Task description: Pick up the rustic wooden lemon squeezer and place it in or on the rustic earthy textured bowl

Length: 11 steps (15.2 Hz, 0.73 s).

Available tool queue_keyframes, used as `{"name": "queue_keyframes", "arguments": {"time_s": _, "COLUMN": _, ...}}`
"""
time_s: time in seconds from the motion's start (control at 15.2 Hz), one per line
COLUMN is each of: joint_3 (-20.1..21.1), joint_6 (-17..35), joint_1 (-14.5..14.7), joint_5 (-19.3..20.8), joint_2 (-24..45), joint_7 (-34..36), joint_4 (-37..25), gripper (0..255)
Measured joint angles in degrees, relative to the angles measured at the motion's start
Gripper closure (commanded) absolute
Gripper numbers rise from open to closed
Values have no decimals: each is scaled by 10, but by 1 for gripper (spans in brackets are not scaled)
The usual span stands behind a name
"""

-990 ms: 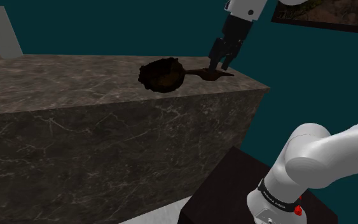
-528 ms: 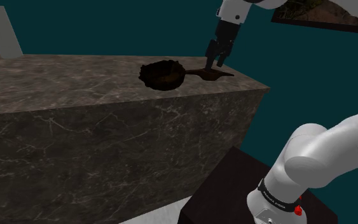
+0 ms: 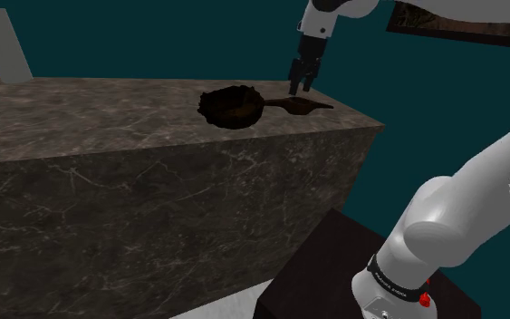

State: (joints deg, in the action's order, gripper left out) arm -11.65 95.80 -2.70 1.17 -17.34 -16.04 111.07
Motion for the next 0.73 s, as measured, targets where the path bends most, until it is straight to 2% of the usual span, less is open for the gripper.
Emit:
{"name": "queue_keyframes", "arguments": {"time_s": 0.2, "joint_3": -19, "joint_6": -1, "joint_1": -6, "joint_5": -2, "joint_2": 52, "joint_7": -34, "joint_4": -40, "gripper": 0}}
{"name": "queue_keyframes", "arguments": {"time_s": 0.73, "joint_3": -22, "joint_6": 51, "joint_1": -7, "joint_5": -2, "joint_2": 59, "joint_7": -39, "joint_4": 8, "gripper": 0}}
